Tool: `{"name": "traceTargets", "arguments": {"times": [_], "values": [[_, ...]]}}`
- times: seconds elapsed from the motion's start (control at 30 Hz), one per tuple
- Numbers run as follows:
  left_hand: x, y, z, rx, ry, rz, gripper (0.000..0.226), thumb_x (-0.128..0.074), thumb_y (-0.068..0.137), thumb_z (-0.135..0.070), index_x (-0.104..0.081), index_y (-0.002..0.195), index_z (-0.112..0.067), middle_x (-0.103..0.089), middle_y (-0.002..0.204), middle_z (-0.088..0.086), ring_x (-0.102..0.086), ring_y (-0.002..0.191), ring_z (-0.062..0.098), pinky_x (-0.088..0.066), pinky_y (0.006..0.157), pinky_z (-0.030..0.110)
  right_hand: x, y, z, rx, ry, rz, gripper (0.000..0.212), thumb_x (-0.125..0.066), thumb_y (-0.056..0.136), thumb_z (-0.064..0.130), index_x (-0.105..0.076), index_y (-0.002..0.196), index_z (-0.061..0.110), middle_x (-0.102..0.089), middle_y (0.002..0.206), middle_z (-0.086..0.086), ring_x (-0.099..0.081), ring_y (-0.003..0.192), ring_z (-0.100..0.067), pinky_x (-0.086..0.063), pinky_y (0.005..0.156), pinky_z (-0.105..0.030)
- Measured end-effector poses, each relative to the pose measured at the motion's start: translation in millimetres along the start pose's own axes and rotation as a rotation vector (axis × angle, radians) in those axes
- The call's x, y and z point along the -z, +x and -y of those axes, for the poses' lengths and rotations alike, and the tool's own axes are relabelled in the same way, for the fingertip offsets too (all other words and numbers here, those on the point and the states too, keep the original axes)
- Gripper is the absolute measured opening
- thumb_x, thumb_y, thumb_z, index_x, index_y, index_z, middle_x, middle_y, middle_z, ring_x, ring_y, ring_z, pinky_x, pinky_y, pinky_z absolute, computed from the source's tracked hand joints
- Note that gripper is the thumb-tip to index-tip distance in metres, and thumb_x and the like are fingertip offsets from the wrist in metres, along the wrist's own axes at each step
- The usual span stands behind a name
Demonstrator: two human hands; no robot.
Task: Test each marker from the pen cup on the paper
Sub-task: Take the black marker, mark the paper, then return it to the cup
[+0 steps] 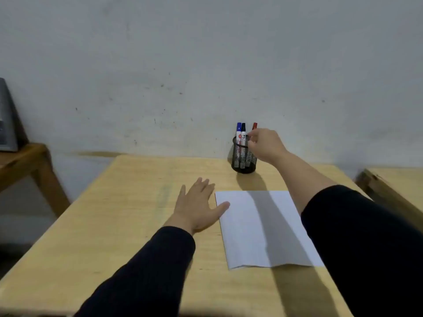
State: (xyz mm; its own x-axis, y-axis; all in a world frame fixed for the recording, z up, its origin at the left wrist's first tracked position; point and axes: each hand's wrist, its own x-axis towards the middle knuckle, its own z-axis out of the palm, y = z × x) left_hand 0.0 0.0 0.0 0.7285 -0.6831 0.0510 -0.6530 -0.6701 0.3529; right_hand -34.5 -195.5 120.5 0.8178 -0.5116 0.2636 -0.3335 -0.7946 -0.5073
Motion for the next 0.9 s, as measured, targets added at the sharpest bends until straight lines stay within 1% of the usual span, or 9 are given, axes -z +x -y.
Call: {"name": "traceTargets", "arguments": {"times": [0.07,0.13,0.23,0.3,0.4,0.53,0.63,0.73,0.9], "values": [[-5,3,5,0.007,0.032,0.017,0.084,-0.031,0.084,-0.073,-0.018,0.151,-0.024,-0.007,0.162,-0.008,0.004,0.148,0.008,0.004,0.12,0.048,-6,16,-2,-0.049,0.03,-0.021,0.033,-0.047,0.088,0.006,-0.064,0.115,-0.002,-0.067,0.114,-0.022,-0.061,0.107,-0.035,-0.051,0.093,-0.043],[-11,4,11,0.02,0.041,0.019,0.085,-0.031,0.083,-0.074,-0.016,0.151,-0.026,-0.005,0.162,-0.01,0.005,0.148,0.005,0.005,0.12,0.047,-12,31,-4,-0.102,0.054,-0.037,0.037,-0.047,0.088,0.005,-0.06,0.123,0.002,-0.063,0.123,-0.018,-0.06,0.112,-0.031,-0.049,0.092,-0.032],[-13,9,12,0.021,0.032,0.017,0.083,-0.034,0.082,-0.072,-0.018,0.15,-0.028,-0.006,0.161,-0.013,0.004,0.147,0.003,0.005,0.12,0.045,-24,50,-5,-0.153,0.048,-0.052,0.032,-0.048,0.09,0.003,-0.062,0.119,0.002,-0.063,0.121,-0.016,-0.061,0.108,-0.029,-0.046,0.08,-0.029],[-12,11,13,0.02,0.028,-0.003,0.083,-0.036,0.082,-0.072,-0.019,0.15,-0.028,-0.008,0.161,-0.013,0.003,0.147,0.003,0.005,0.12,0.045,-31,61,-5,-0.176,-0.008,-0.062,0.025,-0.051,0.091,0.006,-0.065,0.111,0.001,-0.065,0.112,-0.016,-0.062,0.096,-0.029,-0.045,0.067,-0.027],[-12,11,14,0.015,0.02,-0.006,0.082,-0.038,0.082,-0.072,-0.02,0.149,-0.029,-0.009,0.161,-0.013,0.001,0.147,0.002,0.005,0.12,0.045,-44,71,-5,-0.197,-0.092,-0.076,0.013,-0.052,0.092,0.009,-0.063,0.096,0.002,-0.065,0.101,-0.017,-0.056,0.08,-0.025,-0.033,0.049,-0.025],[-10,12,15,0.019,0.019,-0.01,0.082,-0.039,0.081,-0.072,-0.02,0.149,-0.029,-0.008,0.161,-0.013,0.001,0.147,0.002,0.005,0.12,0.045,-52,78,-4,-0.25,-0.087,-0.137,0.014,-0.049,0.091,0.004,-0.061,0.096,0.002,-0.065,0.109,-0.019,-0.06,0.09,-0.032,-0.039,0.066,-0.029],[-10,11,14,0.017,0.014,-0.009,0.082,-0.039,0.081,-0.071,-0.02,0.149,-0.029,-0.008,0.161,-0.014,0.002,0.147,0.002,0.005,0.12,0.045,-51,82,-5,-0.255,0.021,-0.19,0.018,-0.051,0.09,0.006,-0.064,0.101,0.0,-0.067,0.109,-0.018,-0.064,0.098,-0.033,-0.039,0.066,-0.027],[-8,10,13,0.019,0.016,-0.004,0.082,-0.038,0.082,-0.071,-0.019,0.15,-0.029,-0.007,0.161,-0.013,0.002,0.147,0.002,0.006,0.12,0.045,-36,84,1,-0.205,0.191,-0.285,0.026,-0.053,0.092,0.013,-0.065,0.114,0.007,-0.067,0.114,-0.013,-0.063,0.091,-0.025,-0.04,0.064,-0.02],[-7,8,11,0.012,0.02,-0.001,0.082,-0.037,0.082,-0.071,-0.019,0.15,-0.029,-0.007,0.161,-0.013,0.002,0.147,0.003,0.005,0.12,0.044,-1,68,20,-0.042,0.4,-0.374,0.031,-0.056,0.087,0.013,-0.064,0.117,0.012,-0.062,0.09,-0.003,-0.055,0.078,-0.013,-0.04,0.066,-0.019]]}}
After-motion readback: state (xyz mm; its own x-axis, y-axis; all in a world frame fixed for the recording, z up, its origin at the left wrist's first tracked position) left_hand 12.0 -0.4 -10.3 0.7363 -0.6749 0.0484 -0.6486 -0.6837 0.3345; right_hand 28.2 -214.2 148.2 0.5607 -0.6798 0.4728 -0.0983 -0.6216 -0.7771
